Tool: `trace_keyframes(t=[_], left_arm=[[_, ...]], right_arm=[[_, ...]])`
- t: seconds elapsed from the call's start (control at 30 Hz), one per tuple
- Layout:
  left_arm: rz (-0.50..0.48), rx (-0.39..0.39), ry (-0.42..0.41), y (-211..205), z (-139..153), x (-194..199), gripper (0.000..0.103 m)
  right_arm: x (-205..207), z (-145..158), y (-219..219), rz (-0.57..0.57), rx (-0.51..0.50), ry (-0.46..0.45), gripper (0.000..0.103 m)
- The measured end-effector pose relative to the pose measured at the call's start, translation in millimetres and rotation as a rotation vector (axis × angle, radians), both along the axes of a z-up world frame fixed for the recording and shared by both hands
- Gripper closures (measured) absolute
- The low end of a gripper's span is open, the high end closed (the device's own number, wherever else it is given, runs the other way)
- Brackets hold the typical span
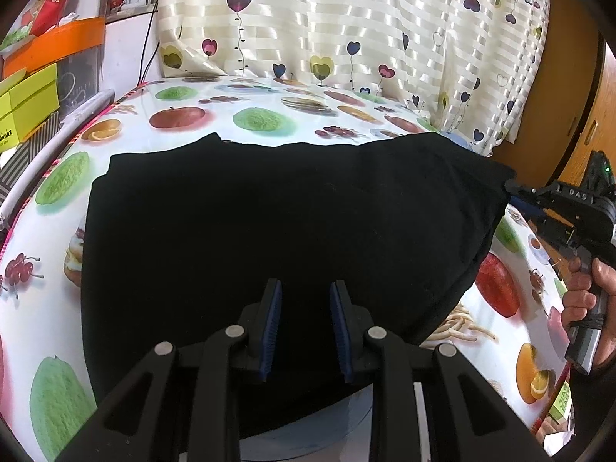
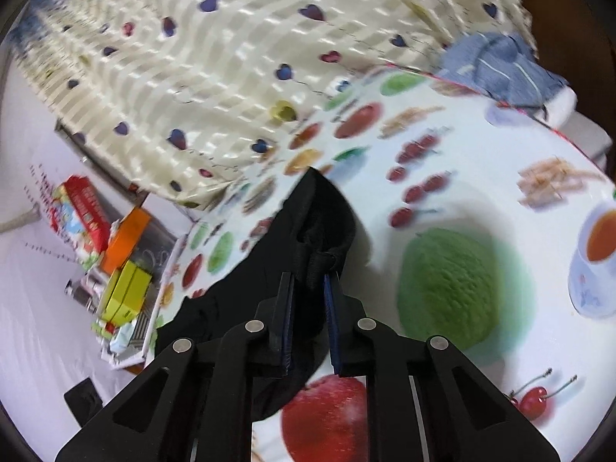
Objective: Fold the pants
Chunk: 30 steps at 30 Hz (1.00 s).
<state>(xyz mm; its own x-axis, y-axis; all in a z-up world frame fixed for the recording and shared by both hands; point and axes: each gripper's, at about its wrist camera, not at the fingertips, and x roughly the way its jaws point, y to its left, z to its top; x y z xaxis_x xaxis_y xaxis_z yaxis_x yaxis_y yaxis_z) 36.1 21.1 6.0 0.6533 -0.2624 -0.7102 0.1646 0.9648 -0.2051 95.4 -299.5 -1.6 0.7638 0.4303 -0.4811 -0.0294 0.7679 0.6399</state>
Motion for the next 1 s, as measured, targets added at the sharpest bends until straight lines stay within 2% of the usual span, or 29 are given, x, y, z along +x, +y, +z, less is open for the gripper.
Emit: trace_keyframes(t=[0.3, 0.6, 0.77, 1.0], left_arm=[[0.042, -0.04, 0.002, 9.2, 2.4, 1.0, 0.075], [0.156, -0.075, 0.002, 44.4, 2.1, -4.3, 0.075], [0.232, -0.099, 0.0, 71.3, -0.1, -13.8, 0.075], [0.319, -0.125, -0.012, 103.6, -1.6, -32.2, 0.075]], right_arm=[[2.7, 48.8, 50.8, 0.184, -0.077, -0.142, 0.089], [-2.0, 85.0, 142.9, 0.468, -0.116, -0.237, 0.089], [-7.9, 75.4, 195.4, 0.63, -0.141, -0.22, 0.089], [-17.1, 25.0, 271.4, 0.862, -0.249, -0.109, 0.088]])
